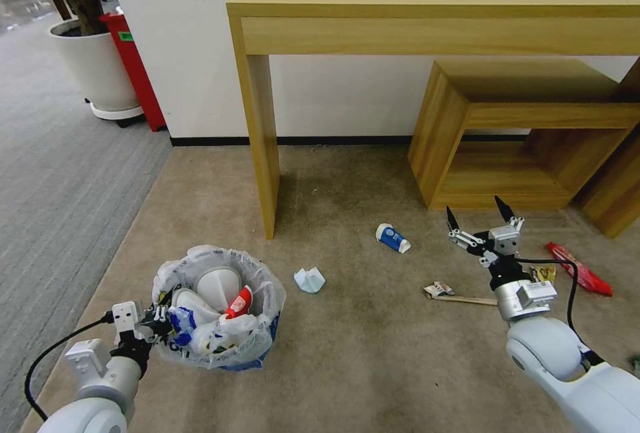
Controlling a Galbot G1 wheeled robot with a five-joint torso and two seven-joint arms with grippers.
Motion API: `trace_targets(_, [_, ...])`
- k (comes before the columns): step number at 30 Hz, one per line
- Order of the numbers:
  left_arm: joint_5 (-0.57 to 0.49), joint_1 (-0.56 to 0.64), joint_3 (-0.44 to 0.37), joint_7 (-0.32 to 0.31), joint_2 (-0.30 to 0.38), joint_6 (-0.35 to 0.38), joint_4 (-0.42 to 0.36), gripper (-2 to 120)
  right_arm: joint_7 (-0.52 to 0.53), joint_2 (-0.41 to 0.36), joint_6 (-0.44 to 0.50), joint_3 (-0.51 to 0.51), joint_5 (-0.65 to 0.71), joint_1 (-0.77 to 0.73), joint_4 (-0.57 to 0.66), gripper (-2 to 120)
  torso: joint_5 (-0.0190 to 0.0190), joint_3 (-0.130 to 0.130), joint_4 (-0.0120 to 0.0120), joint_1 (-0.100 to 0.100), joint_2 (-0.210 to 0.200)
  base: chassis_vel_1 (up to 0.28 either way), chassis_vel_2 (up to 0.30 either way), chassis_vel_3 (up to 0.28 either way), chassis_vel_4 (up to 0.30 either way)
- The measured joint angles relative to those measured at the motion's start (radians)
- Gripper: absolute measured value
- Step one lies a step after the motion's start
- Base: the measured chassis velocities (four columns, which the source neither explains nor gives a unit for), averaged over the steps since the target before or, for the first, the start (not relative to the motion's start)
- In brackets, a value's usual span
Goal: Pick up the trash bin and place the garbage on the floor into it.
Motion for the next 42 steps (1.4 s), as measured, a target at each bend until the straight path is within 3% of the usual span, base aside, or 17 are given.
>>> trace_targets(17, [-0.032, 0.012, -0.045, -0.088, 0.001, 0.041, -0.006, 3, -0.042, 0.007, 0.030, -0.014, -0.004, 0.018, -0.021, 100, 0.0000, 0.000, 0.0001, 0.000, 0.000, 0.000, 0.000, 0.000, 0.000])
trace_targets(42, [-0.037, 0.014, -0.049, -0.080, -0.014, 0.035, -0.007, 3, -0.063, 0.020, 0.048, -0.025, -0.012, 0.031, -0.036, 100, 0.0001, 0.000, 0.0001, 0.000, 0.000, 0.000, 0.000, 0.000, 0.000])
